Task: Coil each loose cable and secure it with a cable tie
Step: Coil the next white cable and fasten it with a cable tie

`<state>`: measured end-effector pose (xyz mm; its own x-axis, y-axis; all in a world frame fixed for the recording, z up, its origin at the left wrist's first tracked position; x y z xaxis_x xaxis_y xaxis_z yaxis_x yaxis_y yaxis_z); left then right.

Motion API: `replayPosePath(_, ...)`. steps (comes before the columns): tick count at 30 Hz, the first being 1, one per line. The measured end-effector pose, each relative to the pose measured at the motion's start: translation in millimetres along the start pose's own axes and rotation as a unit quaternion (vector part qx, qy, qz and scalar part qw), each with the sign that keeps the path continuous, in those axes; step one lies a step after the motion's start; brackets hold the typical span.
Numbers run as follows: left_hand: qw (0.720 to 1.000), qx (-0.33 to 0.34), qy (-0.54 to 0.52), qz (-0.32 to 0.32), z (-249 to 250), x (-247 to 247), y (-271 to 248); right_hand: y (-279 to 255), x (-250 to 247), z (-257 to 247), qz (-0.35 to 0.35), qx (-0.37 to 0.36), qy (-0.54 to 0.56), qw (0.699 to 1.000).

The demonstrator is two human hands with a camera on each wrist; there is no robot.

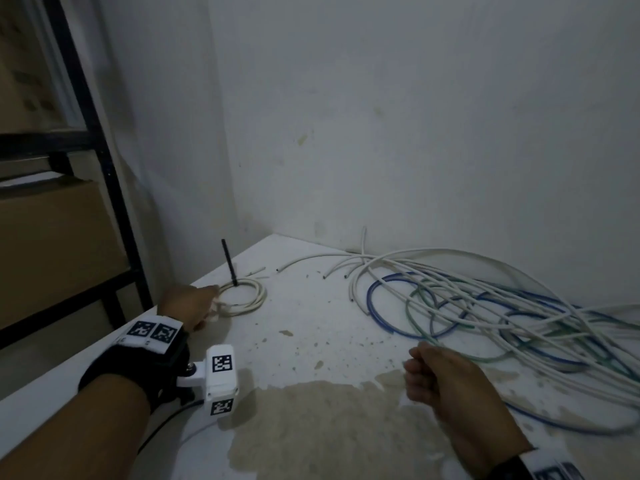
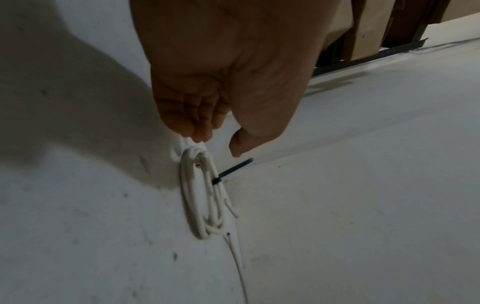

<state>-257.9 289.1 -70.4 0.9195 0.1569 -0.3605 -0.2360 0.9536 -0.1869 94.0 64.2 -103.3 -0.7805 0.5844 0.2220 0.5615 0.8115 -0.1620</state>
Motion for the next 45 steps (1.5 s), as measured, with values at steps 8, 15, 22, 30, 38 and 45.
replayPosePath(8,0.977,0.128,-0.12,-0.121,77.1,55.2,-116.0,-29.6,-21.6,-54.7,-0.039,-0.075,-0.267,0.96)
replayPosePath(15,0.926,0.254,-0.038,-0.277,105.5,163.9,-250.9,-60.6,-133.8,-84.5,0.036,-0.094,-0.358,0.928)
replayPosePath(22,0.844,0.389,0.129,-0.346,116.8,269.2,-326.4,-61.3,-242.3,-49.9,0.182,0.004,-0.038,0.983)
replayPosePath(30,0.773,0.474,0.32,-0.275,124.8,354.2,-336.1,-54.3,-249.1,-38.5,0.192,0.03,-0.025,0.981)
replayPosePath(38,0.662,0.501,0.518,-0.206,117.3,404.6,-333.2,-53.1,-254.6,-33.7,0.198,0.047,-0.002,0.979)
replayPosePath(45,0.695,0.643,0.19,-0.26,188.7,349.5,-368.5,-49.9,-257.0,-29.9,0.2,0.045,0.011,0.979)
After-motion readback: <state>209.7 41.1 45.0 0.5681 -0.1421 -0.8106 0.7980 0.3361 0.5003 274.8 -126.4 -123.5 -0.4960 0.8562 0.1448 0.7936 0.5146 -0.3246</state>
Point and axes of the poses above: each hand's wrist, its own y-axis towards the middle knuckle, its own x-axis out of the palm, z = x × y, the point moved 10 cm from there along y, towards the middle knuckle, and after that the axes turned 3 degrees about -x, right-handed, at the moved point
